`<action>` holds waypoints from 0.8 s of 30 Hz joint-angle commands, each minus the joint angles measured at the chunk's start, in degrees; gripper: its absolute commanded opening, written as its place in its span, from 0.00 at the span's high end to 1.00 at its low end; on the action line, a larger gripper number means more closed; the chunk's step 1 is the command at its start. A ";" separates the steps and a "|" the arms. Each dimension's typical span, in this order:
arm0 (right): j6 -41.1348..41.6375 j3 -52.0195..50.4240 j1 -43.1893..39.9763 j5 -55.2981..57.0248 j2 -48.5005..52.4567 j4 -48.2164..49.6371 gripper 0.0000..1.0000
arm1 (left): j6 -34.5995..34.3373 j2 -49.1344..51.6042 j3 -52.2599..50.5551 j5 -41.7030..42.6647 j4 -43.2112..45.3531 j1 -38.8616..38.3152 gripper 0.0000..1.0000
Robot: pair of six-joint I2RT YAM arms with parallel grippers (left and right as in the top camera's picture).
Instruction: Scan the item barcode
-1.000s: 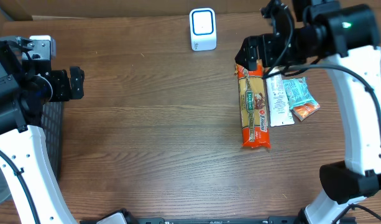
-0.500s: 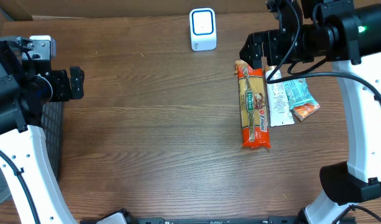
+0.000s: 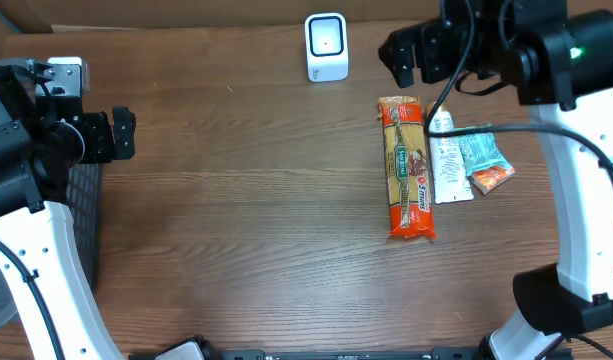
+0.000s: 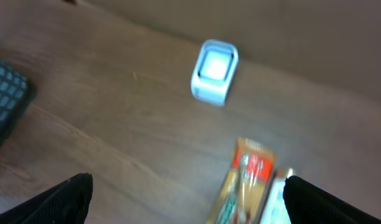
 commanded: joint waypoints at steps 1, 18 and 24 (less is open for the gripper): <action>-3.02 -0.22 0.90 2.34 -6.29 3.08 0.00 | 1.05 0.09 0.79 0.48 0.17 -0.02 0.00; -7.43 -63.43 -2.38 3.32 -45.33 48.11 0.00 | 1.05 0.09 0.79 0.46 0.20 -0.02 0.00; -7.43 -93.68 -4.13 3.15 -64.26 72.30 0.00 | 1.05 0.09 0.79 0.46 0.20 -0.02 0.00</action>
